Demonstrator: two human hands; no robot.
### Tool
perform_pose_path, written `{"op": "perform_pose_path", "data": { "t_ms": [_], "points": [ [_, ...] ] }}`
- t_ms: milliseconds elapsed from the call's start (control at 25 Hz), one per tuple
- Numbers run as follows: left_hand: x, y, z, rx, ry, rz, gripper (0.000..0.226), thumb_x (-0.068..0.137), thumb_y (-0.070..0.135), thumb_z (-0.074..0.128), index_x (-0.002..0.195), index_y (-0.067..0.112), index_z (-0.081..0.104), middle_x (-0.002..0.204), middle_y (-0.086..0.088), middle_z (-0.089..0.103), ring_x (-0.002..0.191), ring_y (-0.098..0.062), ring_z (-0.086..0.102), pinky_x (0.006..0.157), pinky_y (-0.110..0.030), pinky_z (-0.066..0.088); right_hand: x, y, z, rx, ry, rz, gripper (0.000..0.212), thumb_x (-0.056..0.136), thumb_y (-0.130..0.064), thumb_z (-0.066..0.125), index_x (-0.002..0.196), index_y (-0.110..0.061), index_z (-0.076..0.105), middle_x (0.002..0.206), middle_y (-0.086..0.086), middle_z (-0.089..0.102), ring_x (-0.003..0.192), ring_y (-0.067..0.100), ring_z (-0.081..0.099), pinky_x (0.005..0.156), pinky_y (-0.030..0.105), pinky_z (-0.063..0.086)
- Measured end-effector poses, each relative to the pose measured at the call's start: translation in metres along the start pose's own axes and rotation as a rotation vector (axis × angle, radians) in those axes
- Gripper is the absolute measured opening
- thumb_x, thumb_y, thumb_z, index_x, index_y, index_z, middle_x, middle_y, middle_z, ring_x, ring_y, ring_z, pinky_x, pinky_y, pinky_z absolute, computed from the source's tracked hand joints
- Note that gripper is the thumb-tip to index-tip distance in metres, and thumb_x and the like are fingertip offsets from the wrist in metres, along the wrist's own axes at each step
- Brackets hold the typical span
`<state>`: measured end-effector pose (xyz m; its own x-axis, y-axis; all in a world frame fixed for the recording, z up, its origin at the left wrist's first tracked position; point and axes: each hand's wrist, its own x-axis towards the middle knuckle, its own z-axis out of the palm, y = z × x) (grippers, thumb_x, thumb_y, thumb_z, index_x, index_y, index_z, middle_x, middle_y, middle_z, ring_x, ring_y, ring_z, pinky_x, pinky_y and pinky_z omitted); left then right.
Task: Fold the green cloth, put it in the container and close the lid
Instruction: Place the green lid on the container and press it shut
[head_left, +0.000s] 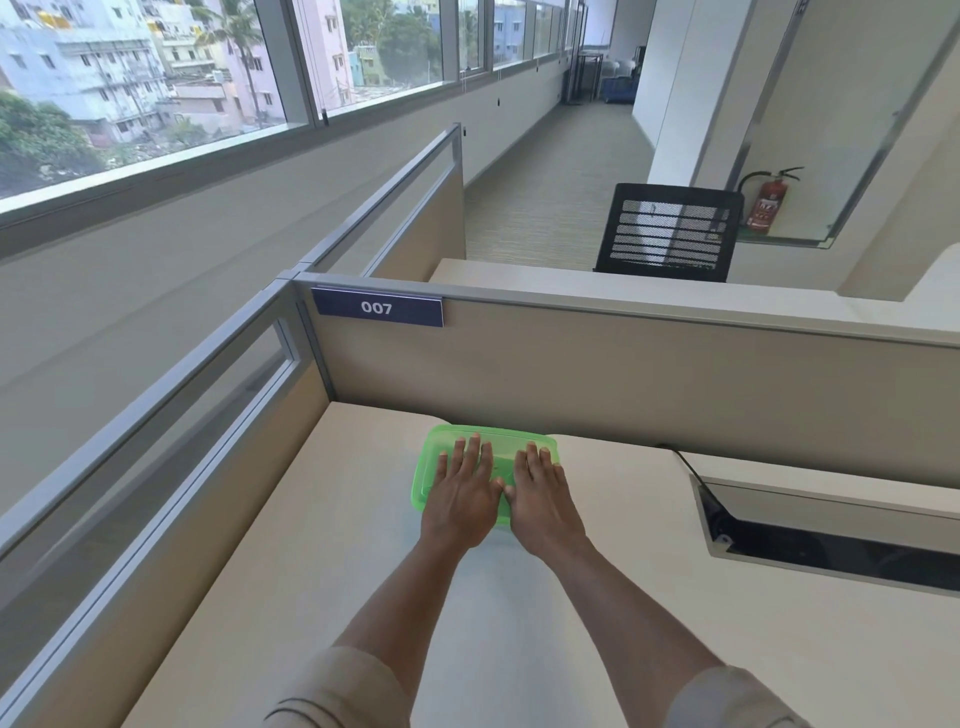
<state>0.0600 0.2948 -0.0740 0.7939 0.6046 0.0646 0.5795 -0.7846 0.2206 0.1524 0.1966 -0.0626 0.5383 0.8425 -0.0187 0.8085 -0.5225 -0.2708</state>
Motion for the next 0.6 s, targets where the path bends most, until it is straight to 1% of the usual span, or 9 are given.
{"op": "perform_pose_path", "data": {
  "t_ms": [280, 600],
  "points": [
    [-0.002, 0.001, 0.004, 0.018, 0.03, -0.011, 0.06, 0.104, 0.038, 0.024, 0.157, 0.011, 0.01, 0.166, -0.008, 0.005, 0.153, -0.026, 0.0, 0.123, -0.044, 0.001, -0.004, -0.001, 0.011, -0.028, 0.089, 0.028, 0.057, 0.103, -0.033, 0.022, 0.153, -0.008, 0.013, 0.163, 0.011, 0.009, 0.151, 0.025, 0.003, 0.122, 0.044, 0.005],
    [-0.003, 0.002, 0.005, 0.018, 0.034, -0.02, 0.061, 0.105, 0.037, 0.023, 0.157, 0.01, 0.008, 0.166, -0.009, 0.004, 0.153, -0.025, -0.001, 0.123, -0.042, 0.0, -0.006, -0.001, 0.014, -0.038, 0.094, 0.05, 0.057, 0.103, -0.036, 0.02, 0.154, -0.01, 0.013, 0.164, 0.008, 0.009, 0.151, 0.023, 0.003, 0.121, 0.046, 0.01]
  ]
}}
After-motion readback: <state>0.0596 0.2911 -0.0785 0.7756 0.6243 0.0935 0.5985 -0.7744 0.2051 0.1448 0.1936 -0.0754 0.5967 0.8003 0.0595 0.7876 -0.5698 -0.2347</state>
